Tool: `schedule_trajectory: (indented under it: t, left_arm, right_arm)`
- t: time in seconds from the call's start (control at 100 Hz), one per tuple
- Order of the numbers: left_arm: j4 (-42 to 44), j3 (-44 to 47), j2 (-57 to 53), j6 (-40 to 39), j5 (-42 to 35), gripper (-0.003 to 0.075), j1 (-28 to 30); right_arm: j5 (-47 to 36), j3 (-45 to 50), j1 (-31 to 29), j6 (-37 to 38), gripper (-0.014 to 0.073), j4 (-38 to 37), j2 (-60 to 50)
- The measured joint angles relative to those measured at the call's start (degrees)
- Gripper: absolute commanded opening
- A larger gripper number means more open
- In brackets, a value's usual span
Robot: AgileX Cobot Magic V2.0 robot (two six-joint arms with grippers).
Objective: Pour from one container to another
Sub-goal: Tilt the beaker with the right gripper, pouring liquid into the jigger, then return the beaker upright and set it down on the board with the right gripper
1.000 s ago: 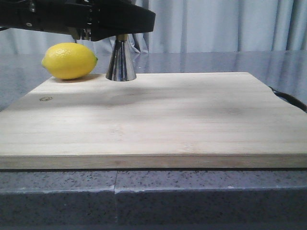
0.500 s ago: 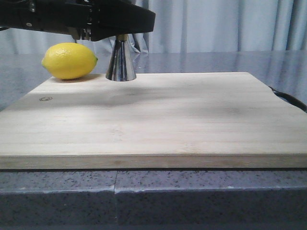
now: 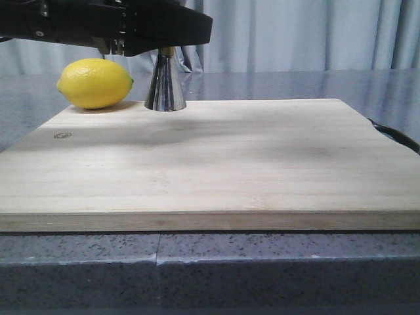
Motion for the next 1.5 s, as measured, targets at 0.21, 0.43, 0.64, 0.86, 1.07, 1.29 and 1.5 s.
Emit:
schedule_trajectory:
  t: [0.21,0.43,0.64,0.86,1.07,1.29,1.5]
  left_arm:
    - [0.0,0.0,0.0,0.0,0.0,0.0262,0.0]
    - [0.0,0.0,0.0,0.0,0.0,0.0262,0.0]
    - [0.0,0.0,0.0,0.0,0.0,0.0262,0.0]
    - [0.0,0.0,0.0,0.0,0.0,0.0262,0.0]
    - [0.05,0.0,0.0,0.0,0.0,0.0262,0.0]
    - [0.14,0.0,0.0,0.0,0.0,0.0262,0.0]
    - [0.14,0.0,0.0,0.0,0.0,0.0262,0.0]
  right_arm:
    - [0.14,0.0,-1.32,17.59,0.03,1.11,-0.22]
    - [0.1,0.1,-6.8,36.0,0.03,1.55,-3.61]
    - [-6.29,6.5,-15.94,50.03,0.03,1.67,-8.61]
    - [-21.71,17.7,-28.03,62.24,0.03,1.55,-10.39]
    - [-41.82,28.21,-38.17,67.83,0.03,0.47,-10.39]
    - [-53.09,33.72,-41.96,66.88,0.03,-0.41,-8.04]
    - [-61.21,33.98,-42.05,62.19,0.03,-0.73,-1.4]
